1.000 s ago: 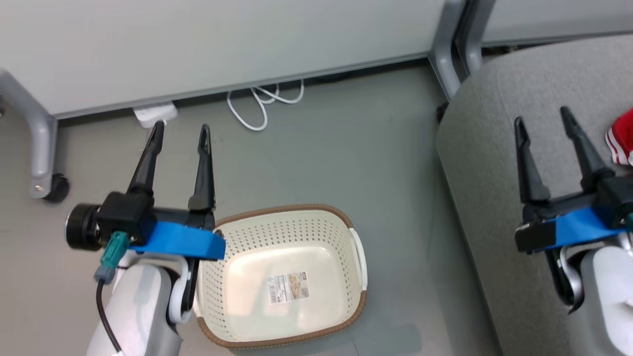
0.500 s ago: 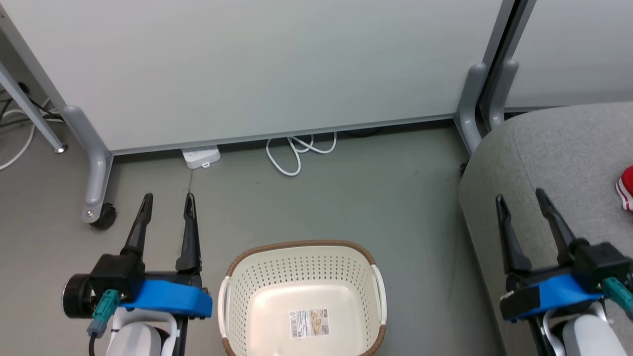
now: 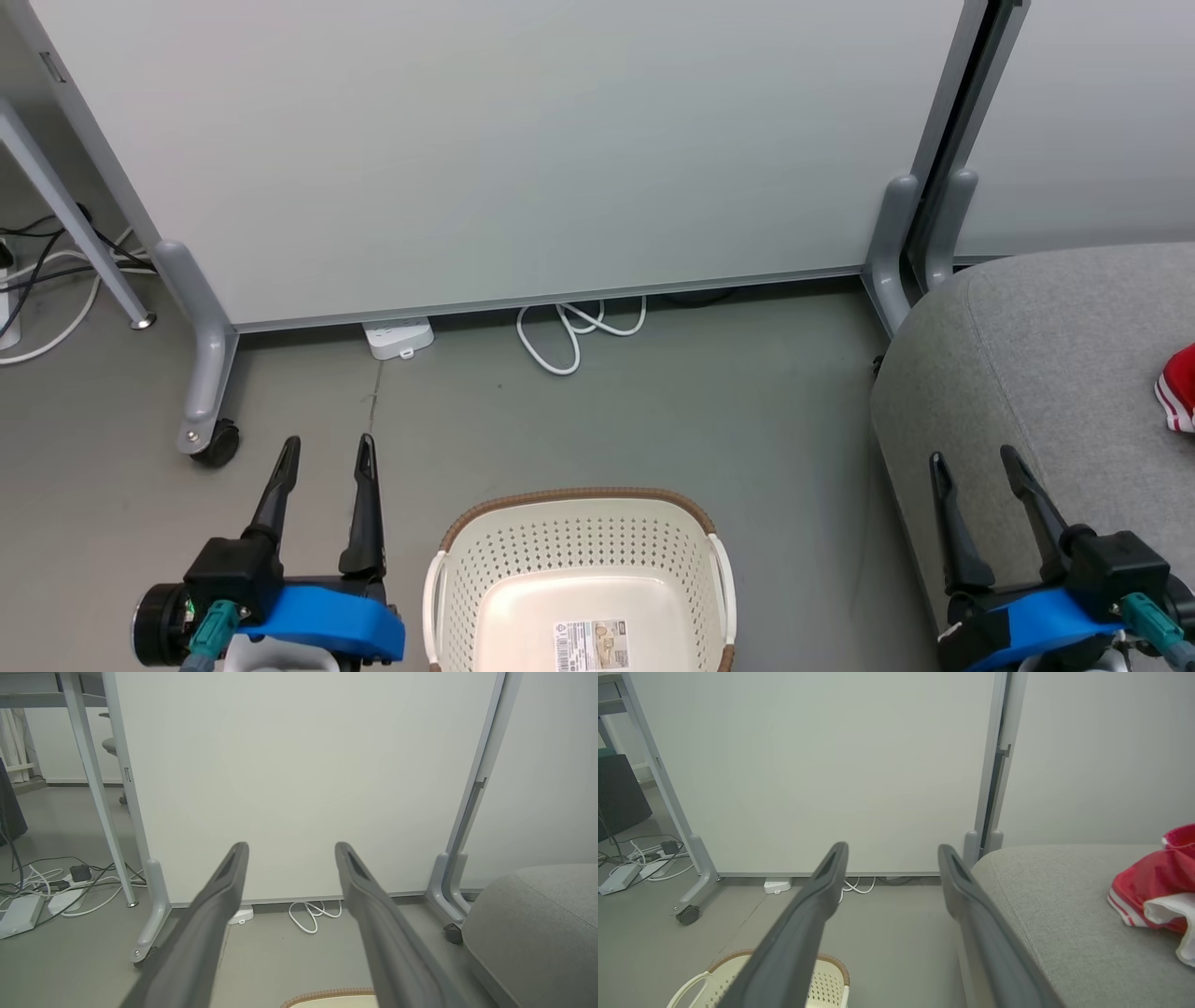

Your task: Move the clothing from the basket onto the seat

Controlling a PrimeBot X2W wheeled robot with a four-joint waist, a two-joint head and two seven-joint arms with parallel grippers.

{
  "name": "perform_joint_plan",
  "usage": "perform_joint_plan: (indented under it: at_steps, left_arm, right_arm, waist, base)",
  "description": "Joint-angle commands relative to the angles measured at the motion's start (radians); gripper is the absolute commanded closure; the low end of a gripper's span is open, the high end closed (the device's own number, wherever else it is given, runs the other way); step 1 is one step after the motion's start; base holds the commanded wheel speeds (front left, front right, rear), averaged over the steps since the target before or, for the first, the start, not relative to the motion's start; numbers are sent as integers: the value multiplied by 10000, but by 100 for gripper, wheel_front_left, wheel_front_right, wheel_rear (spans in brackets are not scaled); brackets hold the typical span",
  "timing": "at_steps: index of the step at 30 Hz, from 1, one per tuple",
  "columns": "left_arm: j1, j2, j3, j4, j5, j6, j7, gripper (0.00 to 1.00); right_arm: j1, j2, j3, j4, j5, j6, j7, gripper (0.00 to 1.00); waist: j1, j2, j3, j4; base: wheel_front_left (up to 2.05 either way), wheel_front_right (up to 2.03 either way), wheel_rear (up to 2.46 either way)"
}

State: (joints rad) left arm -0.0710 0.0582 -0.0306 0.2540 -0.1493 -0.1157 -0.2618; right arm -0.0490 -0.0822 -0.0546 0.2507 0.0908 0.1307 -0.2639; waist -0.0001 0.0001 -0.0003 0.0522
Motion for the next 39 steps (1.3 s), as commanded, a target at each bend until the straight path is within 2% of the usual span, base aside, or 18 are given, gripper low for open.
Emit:
perform_joint_plan:
  at_steps: [1,20,21,25,39]
  left_arm:
    - [104,-14,23,64,62,-73,-47,0]
    - [190,-76,-43,471,151,-163,-47,0]
    - [134,-65,-81,498,88,-81,6,100]
    - [340,-79,-73,810,-84,-81,108,100]
    - [182,-78,219,632,-2798,-95,795,100]
  right_arm:
    - [171,60,-26,53,33,1,-7,0]
    - [159,166,-54,130,38,1,-7,0]
    - [118,148,-50,163,22,0,1,100]
    - [165,176,-86,517,173,0,103,100]
    - [8,201,-188,391,2986,0,802,100]
  waist:
    - [1,-1,-61,18]
    - [1,-1,-193,70]
    - [2,-1,-196,70]
    - [2,-1,-195,66]
    - [2,-1,-170,0]
  base:
    - [0,0,0]
    - [0,0,0]
    - [0,0,0]
    - [0,0,0]
    - [0,0,0]
